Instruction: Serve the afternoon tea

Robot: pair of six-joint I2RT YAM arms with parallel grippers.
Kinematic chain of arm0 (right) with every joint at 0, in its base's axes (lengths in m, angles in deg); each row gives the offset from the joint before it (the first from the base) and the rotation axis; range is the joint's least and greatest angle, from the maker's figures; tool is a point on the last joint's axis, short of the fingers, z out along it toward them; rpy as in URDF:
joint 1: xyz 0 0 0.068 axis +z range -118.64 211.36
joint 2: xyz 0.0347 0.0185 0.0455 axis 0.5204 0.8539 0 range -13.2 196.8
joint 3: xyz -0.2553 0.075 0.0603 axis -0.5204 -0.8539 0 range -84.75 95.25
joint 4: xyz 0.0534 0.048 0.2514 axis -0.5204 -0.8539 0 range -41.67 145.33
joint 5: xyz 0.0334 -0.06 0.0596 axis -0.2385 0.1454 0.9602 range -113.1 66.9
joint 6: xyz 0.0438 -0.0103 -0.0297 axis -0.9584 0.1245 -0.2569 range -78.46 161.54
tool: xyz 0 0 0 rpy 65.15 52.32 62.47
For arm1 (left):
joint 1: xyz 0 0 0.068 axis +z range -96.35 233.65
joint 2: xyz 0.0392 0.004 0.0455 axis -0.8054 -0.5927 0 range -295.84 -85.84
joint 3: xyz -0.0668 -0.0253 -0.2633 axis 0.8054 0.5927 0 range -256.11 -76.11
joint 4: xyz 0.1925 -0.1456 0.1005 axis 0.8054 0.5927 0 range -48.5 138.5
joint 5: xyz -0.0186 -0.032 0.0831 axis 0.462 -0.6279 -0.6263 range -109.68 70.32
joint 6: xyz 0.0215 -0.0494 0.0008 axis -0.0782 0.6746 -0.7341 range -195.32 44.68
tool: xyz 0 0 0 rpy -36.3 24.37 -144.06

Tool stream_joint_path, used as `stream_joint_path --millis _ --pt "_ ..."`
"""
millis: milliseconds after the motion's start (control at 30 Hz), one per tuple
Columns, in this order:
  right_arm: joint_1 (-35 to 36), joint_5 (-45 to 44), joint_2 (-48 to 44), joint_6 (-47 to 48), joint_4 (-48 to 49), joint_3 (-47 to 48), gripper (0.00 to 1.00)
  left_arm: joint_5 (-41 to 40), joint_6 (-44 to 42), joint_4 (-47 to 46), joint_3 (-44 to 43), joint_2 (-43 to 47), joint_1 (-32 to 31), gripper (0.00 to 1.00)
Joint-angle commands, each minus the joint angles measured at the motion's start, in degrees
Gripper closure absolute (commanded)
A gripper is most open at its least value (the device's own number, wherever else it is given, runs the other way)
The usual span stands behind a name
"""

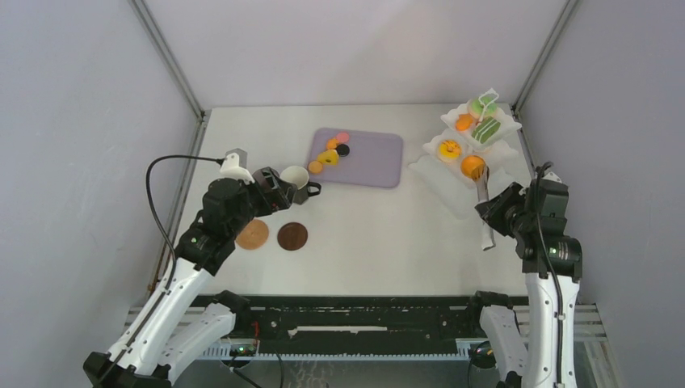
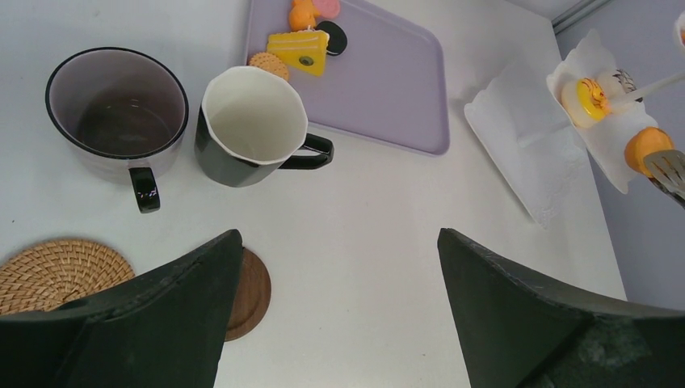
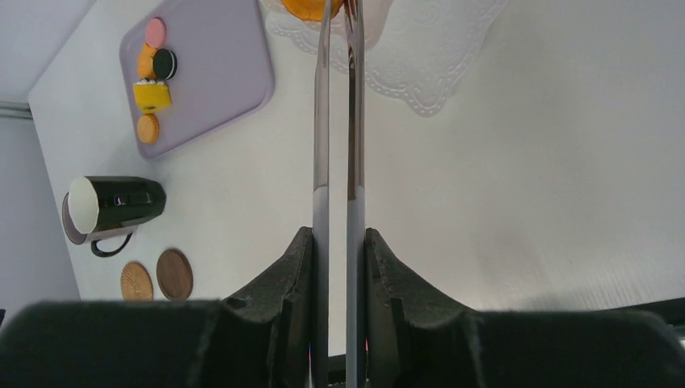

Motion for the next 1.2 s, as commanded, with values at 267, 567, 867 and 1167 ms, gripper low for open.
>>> stream_joint_path --millis 267,567,867,1167 --pt "-3.31 4.48 4.68 2.87 11.29 -2.00 1.00 1.10 -1.29 -2.18 -0.47 -1.09 -0.03 0.05" --pt "-4.99 4.76 3.84 3.34 11.32 -2.43 0.59 1.17 -1.44 -1.61 -0.92 -1.13 -0.11 0.05" --pt "-6.28 4.21 0.97 3.71 9.43 -1.83 0.53 1.88 -1.19 -1.35 -1.10 -0.87 -0.11 0.05" --pt "-5.86 6.36 -3.25 3.71 3.34 3.73 0.61 1.19 -2.16 -0.39 -2.26 -0.98 -0.11 0.05"
